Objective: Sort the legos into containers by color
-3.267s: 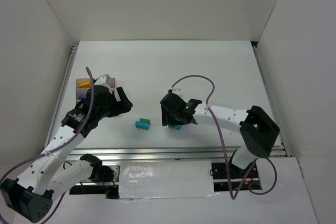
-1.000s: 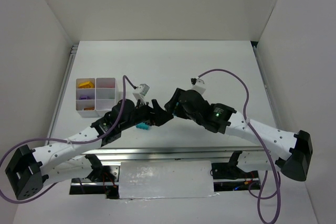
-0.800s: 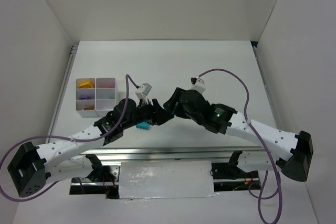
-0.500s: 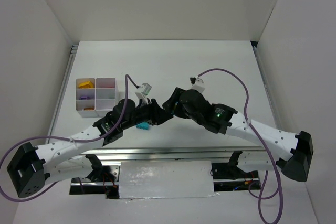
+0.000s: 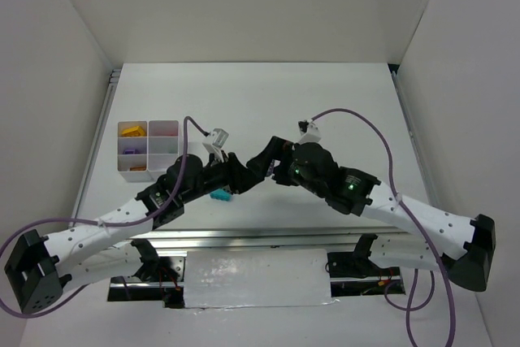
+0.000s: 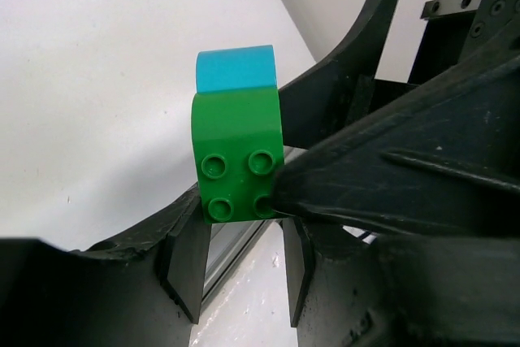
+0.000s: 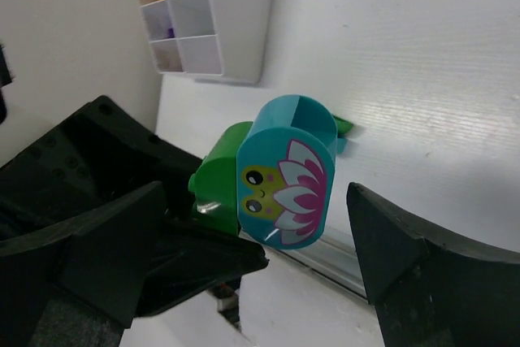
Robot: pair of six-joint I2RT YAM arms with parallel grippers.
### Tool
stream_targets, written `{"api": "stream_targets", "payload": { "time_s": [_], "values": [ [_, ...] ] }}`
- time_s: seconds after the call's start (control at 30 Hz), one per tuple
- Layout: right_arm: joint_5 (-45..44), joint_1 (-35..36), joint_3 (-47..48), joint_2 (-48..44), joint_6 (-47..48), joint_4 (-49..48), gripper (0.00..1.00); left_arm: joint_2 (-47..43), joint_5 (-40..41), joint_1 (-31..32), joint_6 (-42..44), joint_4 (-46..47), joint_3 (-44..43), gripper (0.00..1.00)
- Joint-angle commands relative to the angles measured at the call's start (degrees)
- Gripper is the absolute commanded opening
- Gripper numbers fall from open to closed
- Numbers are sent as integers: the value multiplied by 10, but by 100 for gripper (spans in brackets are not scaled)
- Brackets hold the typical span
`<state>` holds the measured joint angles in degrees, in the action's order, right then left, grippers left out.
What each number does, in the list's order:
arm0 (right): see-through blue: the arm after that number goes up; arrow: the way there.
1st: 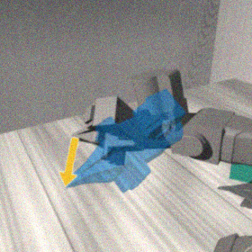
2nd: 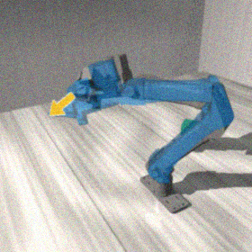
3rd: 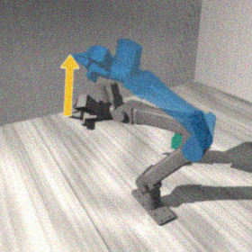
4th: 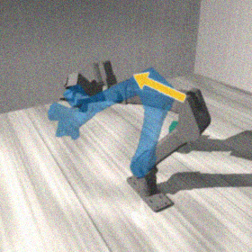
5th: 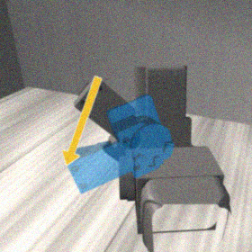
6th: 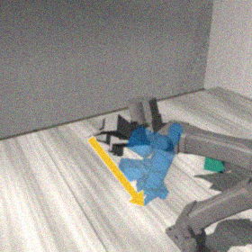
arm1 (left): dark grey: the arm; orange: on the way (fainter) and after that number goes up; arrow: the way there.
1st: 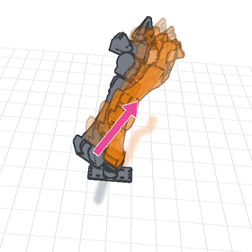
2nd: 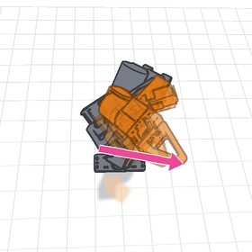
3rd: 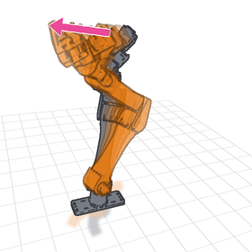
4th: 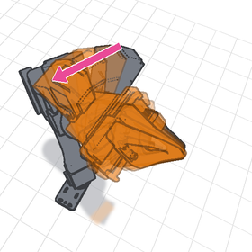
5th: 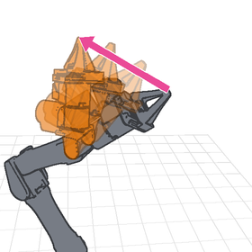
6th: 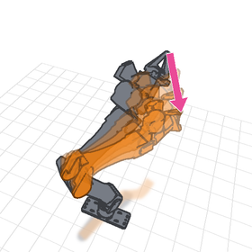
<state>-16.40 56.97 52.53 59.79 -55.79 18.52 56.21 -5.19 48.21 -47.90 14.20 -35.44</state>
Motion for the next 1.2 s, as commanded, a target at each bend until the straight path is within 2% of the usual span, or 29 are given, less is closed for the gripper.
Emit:
{"api": "stream_targets", "payload": {
  "time_s": [0.0, 0.03, 0.07, 0.1, 0.17, 0.23, 0.4, 0.47, 0.6, 0.67, 0.77, 0.83, 0.87, 0.9, 0.93, 1.17],
  "values": [
    [67, -45, -29, -49, 39, -57, 100, -33, -1, -2, 24, 50, -1, 0],
    [100, -68, -43, -61, 48, -73, 100, -36, -3, -2, 25, 43, -2, 0],
    [180, -91, -56, -71, 66, -88, 100, -43, -6, -2, 28, 38, -6, 0],
    [225, -139, -89, -94, 76, -136, 100, -45, -21, -2, 35, 36, -9, 0],
    [353, -178, -121, -116, 109, -182, 100, -55, -46, -4, 39, 37, -14, 0],
    [436, -205, -146, -136, 133, -249, 100, -59, -103, -5, 41, 47, -16, 0],
    [578, -207, -167, -165, 143, -351, 96, -66, -216, -6, 33, 98, -15, 0],
    [606, -207, -175, -169, 125, -386, 92, -73, -235, -6, 26, 108, -9, 0],
    [624, -208, -187, -176, 110, -430, 65, -87, -236, -6, 18, 108, -4, 0],
    [626, -207, -190, -180, 112, -428, 61, -92, -220, -7, 22, 92, -9, 0],
    [623, -207, -194, -186, 110, -432, 44, -94, -214, -7, 23, 77, -14, 0],
    [620, -207, -195, -189, 110, -430, 39, -90, -222, -7, 20, 83, -16, 0],
    [620, -206, -195, -190, 109, -431, 29, -88, -226, -7, 19, 85, -16, 0],
    [620, -207, -193, -190, 109, -431, 5, -86, -229, -7, 18, 87, -17, 0],
    [613, -207, -191, -191, 112, -427, 0, -85, -229, -7, 18, 87, -17, 0],
    [616, -221, -198, -198, 161, -386, 0, -126, -199, -40, 35, 23, -29, 0]
  ]
}}
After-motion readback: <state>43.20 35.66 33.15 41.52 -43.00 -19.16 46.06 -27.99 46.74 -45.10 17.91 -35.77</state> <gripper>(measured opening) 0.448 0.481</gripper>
